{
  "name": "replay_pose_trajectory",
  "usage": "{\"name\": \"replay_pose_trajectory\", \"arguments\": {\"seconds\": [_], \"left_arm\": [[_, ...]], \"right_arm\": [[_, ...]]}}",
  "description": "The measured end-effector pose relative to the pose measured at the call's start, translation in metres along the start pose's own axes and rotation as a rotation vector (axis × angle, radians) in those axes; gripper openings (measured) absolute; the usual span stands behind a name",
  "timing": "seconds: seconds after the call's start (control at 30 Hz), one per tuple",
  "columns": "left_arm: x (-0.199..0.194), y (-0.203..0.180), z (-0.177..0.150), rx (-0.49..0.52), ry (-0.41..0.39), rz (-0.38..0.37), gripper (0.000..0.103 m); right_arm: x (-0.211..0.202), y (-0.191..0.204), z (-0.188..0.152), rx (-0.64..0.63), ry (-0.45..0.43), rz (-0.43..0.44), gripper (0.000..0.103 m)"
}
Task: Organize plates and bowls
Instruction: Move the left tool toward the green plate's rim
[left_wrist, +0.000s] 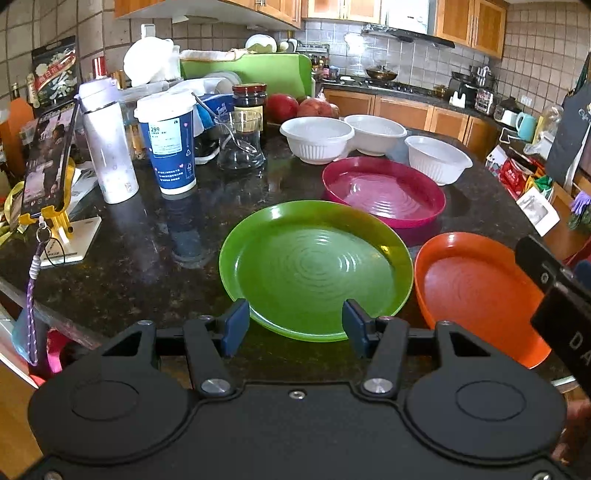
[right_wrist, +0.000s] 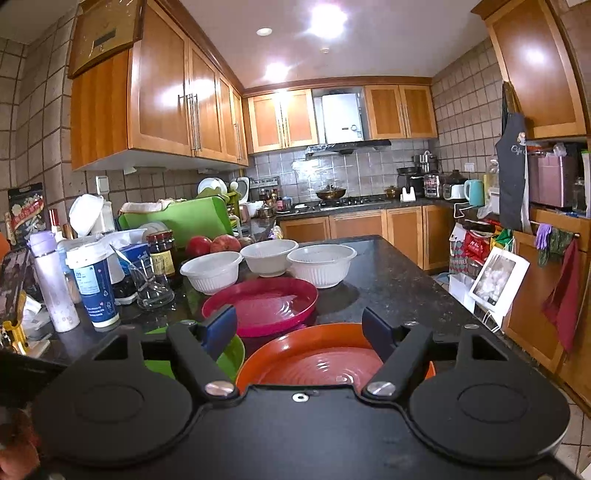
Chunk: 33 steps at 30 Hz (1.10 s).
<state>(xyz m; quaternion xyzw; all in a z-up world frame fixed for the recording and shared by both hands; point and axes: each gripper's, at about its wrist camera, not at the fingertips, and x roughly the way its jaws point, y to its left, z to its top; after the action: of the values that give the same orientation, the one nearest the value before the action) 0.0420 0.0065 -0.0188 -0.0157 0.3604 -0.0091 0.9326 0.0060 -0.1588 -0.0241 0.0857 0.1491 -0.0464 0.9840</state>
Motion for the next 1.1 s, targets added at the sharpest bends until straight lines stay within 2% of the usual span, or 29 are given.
{"name": "replay_pose_trajectory", "arguments": {"seconds": [0.1,0.23,0.33,0.47,0.7,1.1], "left_arm": [[0.004,0.002,0.001,-0.004,0.018,-0.014,0.060],[0.002,-0.003,-0.001,0.053,-0.024,0.035,0.060],[0.000,-0.004,-0.001,0.056,-0.030,0.033,0.060],[-0.001,-0.001,0.000,0.038,-0.044,0.030,0.060],[-0.001,0.003,0.000,0.002,-0.037,0.002,0.060],[-0.005,-0.003,-0.001,0.035,-0.060,0.013,0.060]], "right_arm": [[0.005,0.000,0.001,0.003,0.026,0.011,0.077],[0.010,0.000,0.001,0.024,0.078,0.052,0.072],[0.009,0.003,0.000,0.012,0.064,0.037,0.072],[0.010,0.000,-0.002,-0.001,0.091,0.038,0.062],[0.012,-0.008,-0.006,0.000,0.132,0.013,0.062],[0.011,-0.005,-0.008,-0.016,0.165,0.042,0.062]]}}
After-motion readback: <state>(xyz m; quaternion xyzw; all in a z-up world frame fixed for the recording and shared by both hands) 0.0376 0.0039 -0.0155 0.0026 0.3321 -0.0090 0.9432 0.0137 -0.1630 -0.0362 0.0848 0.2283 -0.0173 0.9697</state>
